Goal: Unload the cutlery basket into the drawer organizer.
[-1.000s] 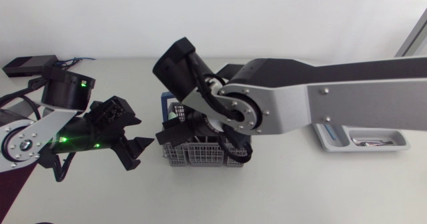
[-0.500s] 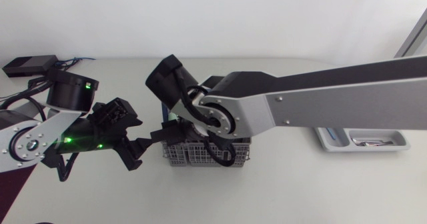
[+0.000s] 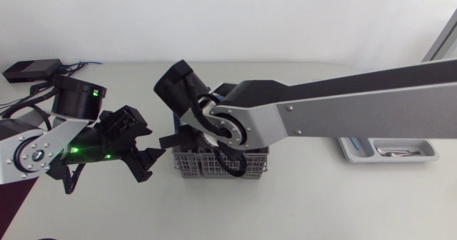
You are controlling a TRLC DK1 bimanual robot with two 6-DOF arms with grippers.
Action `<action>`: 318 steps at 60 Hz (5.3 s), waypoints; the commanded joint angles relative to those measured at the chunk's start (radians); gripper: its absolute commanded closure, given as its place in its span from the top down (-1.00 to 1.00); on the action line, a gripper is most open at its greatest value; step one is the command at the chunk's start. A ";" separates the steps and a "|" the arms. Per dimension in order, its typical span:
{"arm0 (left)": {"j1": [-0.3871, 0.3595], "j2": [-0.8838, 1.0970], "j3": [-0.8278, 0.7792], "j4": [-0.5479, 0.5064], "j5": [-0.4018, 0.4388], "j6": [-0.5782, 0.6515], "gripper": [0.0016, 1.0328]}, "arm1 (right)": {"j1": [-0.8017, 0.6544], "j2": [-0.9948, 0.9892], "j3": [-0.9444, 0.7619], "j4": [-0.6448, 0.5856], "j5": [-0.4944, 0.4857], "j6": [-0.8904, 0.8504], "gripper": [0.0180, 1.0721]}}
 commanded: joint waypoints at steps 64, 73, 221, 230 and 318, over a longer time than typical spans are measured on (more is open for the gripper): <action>0.012 0.026 -0.040 0.017 -0.005 0.031 0.50 | -0.048 0.050 -0.015 0.107 -0.032 -0.043 -0.88; 0.012 0.026 -0.040 0.019 -0.005 0.031 0.50 | -0.042 0.040 -0.027 0.107 -0.032 -0.051 -0.88; -0.051 0.005 0.012 -0.017 -0.050 -0.002 0.53 | -1.055 -0.880 -0.451 -0.030 -0.652 -0.338 -0.88; -0.051 0.003 0.011 -0.017 -0.051 -0.002 0.53 | -1.229 -0.809 -0.480 0.007 -0.706 -0.439 -0.88; -0.180 0.006 0.050 -0.061 -0.166 -0.060 0.53 | -1.679 -0.138 -0.603 0.624 -0.684 -1.077 -0.85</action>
